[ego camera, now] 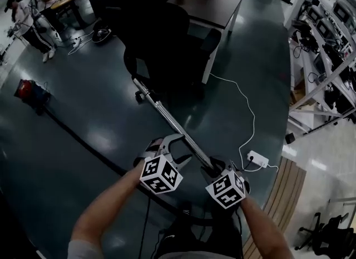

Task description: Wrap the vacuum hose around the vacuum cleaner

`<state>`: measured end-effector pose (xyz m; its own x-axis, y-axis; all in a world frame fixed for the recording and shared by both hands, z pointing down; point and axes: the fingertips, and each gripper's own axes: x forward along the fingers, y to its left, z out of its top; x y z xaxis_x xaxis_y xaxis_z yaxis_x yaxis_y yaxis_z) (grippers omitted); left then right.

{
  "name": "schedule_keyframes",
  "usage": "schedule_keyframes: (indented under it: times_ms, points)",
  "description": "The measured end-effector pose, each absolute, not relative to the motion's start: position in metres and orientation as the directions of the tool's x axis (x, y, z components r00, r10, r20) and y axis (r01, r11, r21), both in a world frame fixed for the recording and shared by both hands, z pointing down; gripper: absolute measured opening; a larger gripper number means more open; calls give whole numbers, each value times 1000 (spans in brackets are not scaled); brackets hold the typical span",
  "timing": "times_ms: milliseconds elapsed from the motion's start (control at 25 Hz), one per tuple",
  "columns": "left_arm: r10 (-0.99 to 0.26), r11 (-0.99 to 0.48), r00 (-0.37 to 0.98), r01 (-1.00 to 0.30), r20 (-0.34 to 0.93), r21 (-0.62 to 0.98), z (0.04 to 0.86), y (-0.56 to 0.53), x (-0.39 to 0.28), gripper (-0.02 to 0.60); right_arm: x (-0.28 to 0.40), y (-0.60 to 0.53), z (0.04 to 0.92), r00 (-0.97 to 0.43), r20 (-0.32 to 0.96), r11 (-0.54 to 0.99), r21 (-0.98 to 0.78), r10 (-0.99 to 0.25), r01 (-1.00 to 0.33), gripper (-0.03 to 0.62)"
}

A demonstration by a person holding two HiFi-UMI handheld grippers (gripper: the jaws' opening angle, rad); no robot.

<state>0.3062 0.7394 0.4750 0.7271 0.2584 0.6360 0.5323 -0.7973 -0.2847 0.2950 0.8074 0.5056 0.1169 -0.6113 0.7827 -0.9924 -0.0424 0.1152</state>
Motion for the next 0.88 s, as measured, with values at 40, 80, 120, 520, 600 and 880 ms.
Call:
schedule_keyframes:
  times_ms: [40, 80, 120, 520, 600, 880]
  points:
    - [253, -775, 722, 550, 644, -311, 472, 736, 301, 280, 290, 801, 501, 103, 786, -18, 116, -609, -993, 169]
    - [249, -753, 715, 567, 653, -334, 469, 733, 296, 281, 285, 794, 496, 87, 790, 8, 116, -607, -993, 169]
    - [243, -731, 708, 583, 663, -355, 466, 729, 290, 281, 280, 787, 492, 71, 793, 36, 116, -605, -993, 169]
    - [99, -524, 590, 715, 801, -463, 455, 675, 249, 281, 243, 717, 467, -103, 812, 350, 130, -575, -928, 169]
    - [79, -539, 569, 715, 818, -445, 455, 662, 242, 281, 238, 702, 465, -145, 814, 423, 133, -562, -896, 169]
    - [51, -686, 445, 666, 894, -293, 466, 631, 211, 279, 220, 661, 457, -271, 838, 708, 180, -474, -683, 166]
